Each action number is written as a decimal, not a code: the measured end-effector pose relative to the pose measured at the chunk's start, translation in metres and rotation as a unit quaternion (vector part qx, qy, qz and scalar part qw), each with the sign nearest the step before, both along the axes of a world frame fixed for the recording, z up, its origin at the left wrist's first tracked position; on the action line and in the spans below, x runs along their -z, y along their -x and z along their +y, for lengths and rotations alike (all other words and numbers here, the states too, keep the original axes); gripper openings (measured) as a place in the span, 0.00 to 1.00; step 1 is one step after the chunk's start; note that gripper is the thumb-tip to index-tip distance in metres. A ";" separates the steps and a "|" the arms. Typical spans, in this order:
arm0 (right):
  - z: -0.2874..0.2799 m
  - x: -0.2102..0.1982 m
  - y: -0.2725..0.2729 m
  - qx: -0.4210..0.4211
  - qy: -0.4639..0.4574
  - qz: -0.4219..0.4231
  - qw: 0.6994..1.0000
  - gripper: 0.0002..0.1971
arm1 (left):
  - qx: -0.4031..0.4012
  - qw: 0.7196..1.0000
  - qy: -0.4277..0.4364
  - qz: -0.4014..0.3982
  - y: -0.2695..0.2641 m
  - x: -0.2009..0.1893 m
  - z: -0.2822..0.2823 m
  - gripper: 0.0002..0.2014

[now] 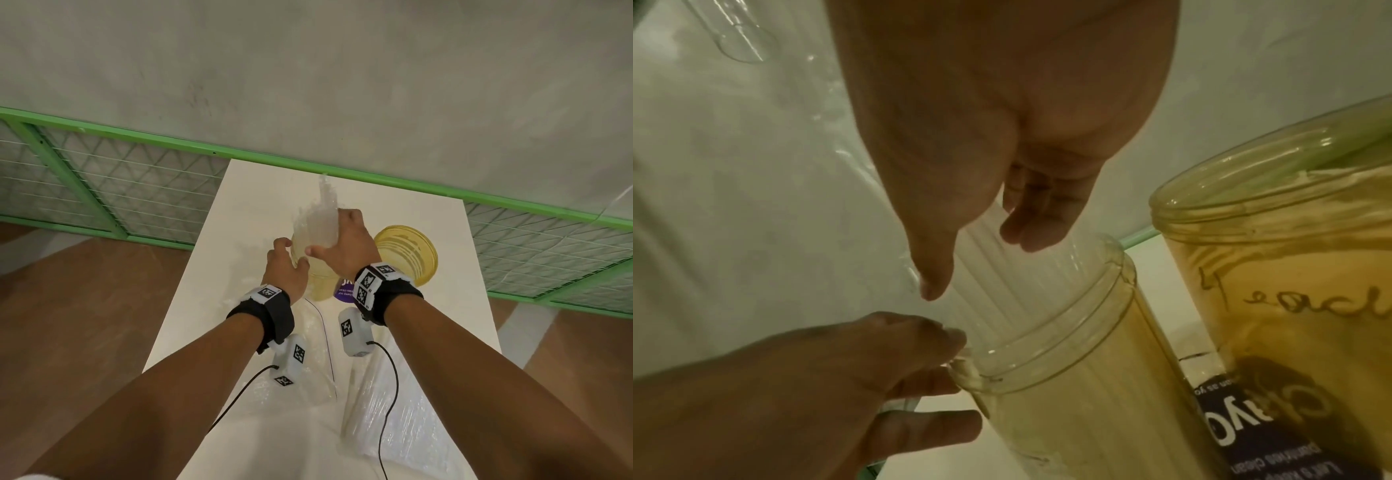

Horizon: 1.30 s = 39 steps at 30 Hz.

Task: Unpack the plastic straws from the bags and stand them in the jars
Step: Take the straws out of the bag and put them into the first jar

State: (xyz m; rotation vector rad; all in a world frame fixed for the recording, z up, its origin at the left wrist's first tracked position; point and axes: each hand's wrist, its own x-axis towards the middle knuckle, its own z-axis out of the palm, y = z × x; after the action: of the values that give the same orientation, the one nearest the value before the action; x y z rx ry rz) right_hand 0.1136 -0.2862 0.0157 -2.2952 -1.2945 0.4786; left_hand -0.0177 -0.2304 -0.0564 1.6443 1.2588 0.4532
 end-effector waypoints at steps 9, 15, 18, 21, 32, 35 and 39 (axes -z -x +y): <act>-0.010 -0.005 -0.008 -0.015 -0.017 -0.034 0.999 0.57 | 0.001 1.000 0.006 0.012 -0.002 -0.004 0.001 0.22; -0.016 -0.006 -0.011 0.017 -0.071 0.007 0.997 0.51 | 0.007 1.000 -0.005 0.016 0.000 -0.005 0.000 0.22; -0.017 -0.007 -0.011 -0.018 -0.091 -0.022 0.995 0.37 | 0.008 1.000 -0.005 0.020 0.000 -0.006 0.001 0.22; -0.015 -0.005 -0.011 -0.076 -0.006 -0.043 0.996 0.27 | 0.011 1.000 -0.011 0.026 -0.001 -0.006 0.000 0.21; 0.002 -0.019 -0.007 -0.219 -0.023 -0.245 0.944 0.50 | 0.007 0.999 -0.008 0.041 0.001 -0.010 0.003 0.21; 0.002 -0.014 -0.008 -0.239 0.053 -0.254 0.936 0.35 | 0.009 0.999 -0.010 0.042 0.002 -0.009 0.003 0.21; -0.011 0.003 -0.016 -0.173 0.069 -0.262 0.947 0.25 | 0.010 0.999 -0.013 0.043 0.002 -0.008 0.003 0.22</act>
State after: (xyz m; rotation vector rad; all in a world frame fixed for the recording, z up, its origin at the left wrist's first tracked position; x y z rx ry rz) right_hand 0.1292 -0.2970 0.0122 -2.4080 -1.9952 0.0577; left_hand -0.0197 -0.2270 -0.0484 1.7136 1.3033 0.3916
